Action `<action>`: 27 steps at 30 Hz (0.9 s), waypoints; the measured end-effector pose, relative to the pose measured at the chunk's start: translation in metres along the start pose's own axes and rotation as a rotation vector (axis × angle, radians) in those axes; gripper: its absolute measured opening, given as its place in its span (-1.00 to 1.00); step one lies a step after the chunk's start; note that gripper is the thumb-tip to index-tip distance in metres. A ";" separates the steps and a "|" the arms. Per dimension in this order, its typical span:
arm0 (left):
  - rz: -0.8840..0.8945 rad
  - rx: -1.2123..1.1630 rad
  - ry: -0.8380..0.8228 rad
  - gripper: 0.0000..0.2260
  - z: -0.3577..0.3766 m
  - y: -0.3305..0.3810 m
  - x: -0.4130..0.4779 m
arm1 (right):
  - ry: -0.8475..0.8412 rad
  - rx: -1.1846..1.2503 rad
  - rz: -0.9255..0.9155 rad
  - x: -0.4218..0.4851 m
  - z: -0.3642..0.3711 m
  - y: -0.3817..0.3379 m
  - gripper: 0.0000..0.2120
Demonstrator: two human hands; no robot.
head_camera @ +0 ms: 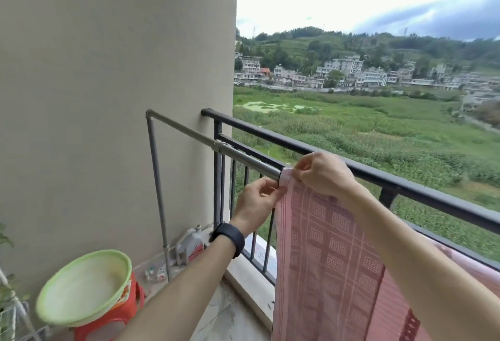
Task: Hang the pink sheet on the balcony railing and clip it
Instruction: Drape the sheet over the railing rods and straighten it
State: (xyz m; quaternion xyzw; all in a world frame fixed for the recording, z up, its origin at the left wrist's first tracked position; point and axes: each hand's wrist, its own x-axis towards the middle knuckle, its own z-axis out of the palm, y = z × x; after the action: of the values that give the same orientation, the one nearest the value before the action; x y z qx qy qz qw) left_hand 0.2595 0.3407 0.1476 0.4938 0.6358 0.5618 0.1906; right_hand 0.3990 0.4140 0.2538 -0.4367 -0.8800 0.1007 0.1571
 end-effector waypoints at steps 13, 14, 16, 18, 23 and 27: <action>-0.035 -0.267 -0.187 -0.84 -0.139 -0.001 0.091 | 0.304 0.091 -0.029 0.054 0.028 -0.129 -0.80; -0.046 -0.278 -0.230 -0.85 -0.143 -0.006 0.093 | 0.273 0.022 0.005 0.048 0.030 -0.129 -0.78; -0.048 -0.255 -0.267 -0.86 -0.145 -0.017 0.094 | 0.351 -0.111 0.086 0.030 0.039 -0.117 -0.70; -0.032 -0.182 -0.263 -0.85 -0.144 -0.025 0.093 | 0.539 -0.183 0.182 0.004 0.046 -0.102 -0.65; 0.059 0.039 -0.219 -0.86 -0.125 -0.017 0.072 | 0.829 -0.228 0.457 -0.077 0.039 -0.050 -0.74; 0.034 0.032 -0.202 -0.62 -0.100 -0.012 0.047 | 0.708 -0.330 0.637 -0.128 0.038 -0.018 -0.76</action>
State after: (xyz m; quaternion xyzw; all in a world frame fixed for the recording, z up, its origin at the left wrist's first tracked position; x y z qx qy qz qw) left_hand 0.1542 0.3288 0.1808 0.5616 0.6137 0.5020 0.2365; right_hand 0.4444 0.2988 0.1998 -0.7101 -0.5998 -0.1513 0.3363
